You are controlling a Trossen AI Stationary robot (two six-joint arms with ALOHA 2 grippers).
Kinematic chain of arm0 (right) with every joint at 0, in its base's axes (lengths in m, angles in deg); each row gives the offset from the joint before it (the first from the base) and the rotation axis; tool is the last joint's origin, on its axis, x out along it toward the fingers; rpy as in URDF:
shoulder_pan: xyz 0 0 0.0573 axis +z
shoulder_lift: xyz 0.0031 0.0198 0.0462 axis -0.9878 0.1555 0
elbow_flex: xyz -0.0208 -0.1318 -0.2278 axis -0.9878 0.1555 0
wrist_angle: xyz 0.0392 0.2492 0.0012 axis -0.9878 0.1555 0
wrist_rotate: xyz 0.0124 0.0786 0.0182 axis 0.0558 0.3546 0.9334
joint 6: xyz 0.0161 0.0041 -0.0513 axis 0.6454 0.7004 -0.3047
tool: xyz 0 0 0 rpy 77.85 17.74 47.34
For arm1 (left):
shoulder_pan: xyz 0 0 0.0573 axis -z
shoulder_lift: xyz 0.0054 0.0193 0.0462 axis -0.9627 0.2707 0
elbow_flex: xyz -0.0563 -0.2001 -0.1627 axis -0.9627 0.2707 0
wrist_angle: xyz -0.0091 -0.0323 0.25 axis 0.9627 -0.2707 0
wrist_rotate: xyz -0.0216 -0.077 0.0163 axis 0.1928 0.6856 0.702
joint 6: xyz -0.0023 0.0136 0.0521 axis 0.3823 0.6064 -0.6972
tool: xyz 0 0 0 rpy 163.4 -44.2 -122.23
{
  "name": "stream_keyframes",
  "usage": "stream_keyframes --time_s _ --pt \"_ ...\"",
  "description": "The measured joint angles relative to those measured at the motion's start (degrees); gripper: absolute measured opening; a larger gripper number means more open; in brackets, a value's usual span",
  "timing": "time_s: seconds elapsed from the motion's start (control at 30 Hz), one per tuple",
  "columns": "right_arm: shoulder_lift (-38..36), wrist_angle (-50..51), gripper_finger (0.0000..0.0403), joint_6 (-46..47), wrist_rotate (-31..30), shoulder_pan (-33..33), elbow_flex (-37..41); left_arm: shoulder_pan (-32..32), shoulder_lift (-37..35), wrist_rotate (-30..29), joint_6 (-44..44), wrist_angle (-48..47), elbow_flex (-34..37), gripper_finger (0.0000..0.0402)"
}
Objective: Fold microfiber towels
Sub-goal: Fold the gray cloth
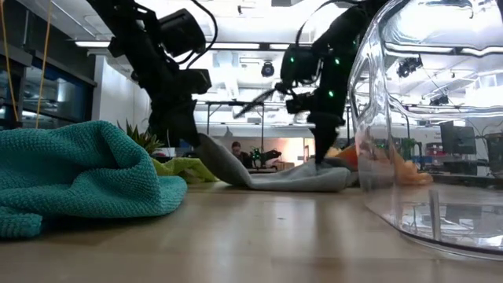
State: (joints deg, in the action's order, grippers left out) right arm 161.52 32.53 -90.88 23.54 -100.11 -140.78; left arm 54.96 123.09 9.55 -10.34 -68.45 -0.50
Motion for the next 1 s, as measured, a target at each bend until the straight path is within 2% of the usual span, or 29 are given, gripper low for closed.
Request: stream_keyframes --time_s 0.13,0.3,0.4,0.47,0.57,0.67,0.8,1.0 --pt "-2.78 4.10 0.0000 0.09 3.16 -1.77 -4.39 0.00 0.00 -0.12 0.12 0.06 0.00 0.0000" --pt "-8.92 9.21 0.0002 7.32 14.68 -2.00 -4.63 0.00 0.02 -0.15 0.10 0.91 0.00 0.0000" --pt "-14.39 10.41 0.0021 13.61 22.65 -0.79 1.09 0.00 0.02 -0.09 0.03 1.41 0.00 0.0000" --pt "-18.83 9.17 0.0048 19.40 25.98 0.86 7.25 0.00 0.02 -0.01 -0.08 1.44 0.00 0.0000" --pt "-25.62 0.78 0.0104 33.45 29.03 3.89 17.76 0.00 0.03 0.04 -0.08 1.64 0.00 0.0000" --pt "-30.31 -15.60 0.0161 47.37 29.33 6.98 27.79 0.00 0.04 0.04 -0.10 1.75 0.00 0.0000" --pt "-30.40 -35.19 0.0208 59.89 26.74 9.82 37.23 0.00 0.04 0.07 -0.12 1.73 0.00 0.0000" --pt "-26.00 -40.99 0.0216 64.18 20.30 11.99 41.53 0.00 0.04 0.07 -0.12 1.85 0.00 0.0000"
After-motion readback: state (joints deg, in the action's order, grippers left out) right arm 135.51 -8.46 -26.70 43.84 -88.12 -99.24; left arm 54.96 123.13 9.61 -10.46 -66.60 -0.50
